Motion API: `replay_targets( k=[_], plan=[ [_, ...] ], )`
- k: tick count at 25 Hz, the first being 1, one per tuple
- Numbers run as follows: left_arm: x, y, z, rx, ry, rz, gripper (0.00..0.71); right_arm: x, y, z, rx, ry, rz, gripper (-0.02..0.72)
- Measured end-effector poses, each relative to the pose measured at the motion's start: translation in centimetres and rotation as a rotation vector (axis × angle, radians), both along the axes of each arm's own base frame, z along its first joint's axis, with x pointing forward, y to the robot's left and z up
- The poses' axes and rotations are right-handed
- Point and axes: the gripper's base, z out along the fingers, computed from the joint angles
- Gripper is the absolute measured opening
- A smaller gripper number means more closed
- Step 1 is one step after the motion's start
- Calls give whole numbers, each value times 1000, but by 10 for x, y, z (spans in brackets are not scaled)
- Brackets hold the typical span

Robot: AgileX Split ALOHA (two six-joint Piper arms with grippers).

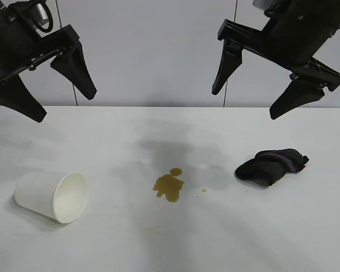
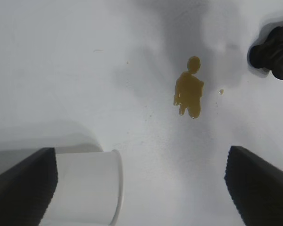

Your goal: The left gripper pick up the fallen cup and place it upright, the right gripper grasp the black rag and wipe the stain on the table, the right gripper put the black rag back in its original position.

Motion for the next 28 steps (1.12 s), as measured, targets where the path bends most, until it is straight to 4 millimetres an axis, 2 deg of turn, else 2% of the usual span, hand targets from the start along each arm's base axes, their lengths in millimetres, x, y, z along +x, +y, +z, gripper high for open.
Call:
replay_targets(
  k=[12,19,22,25,28],
  plan=[
    [0,0,0,0,-2,1,693,0,0,0,0,0,1,653],
    [7,1,3,17,-85,9,693,0,0,0,-4,-1,2,653],
    [7,5,6,149,-199,-264,693,0,0,0,-9,-5,13,653],
    [2,6,4,297,-331,-670,693,0,0,0,-12,-9,22,653],
    [-3,-3,-1,356,-426,-931,693,0,0,0,-14,-12,27,653]
  ],
)
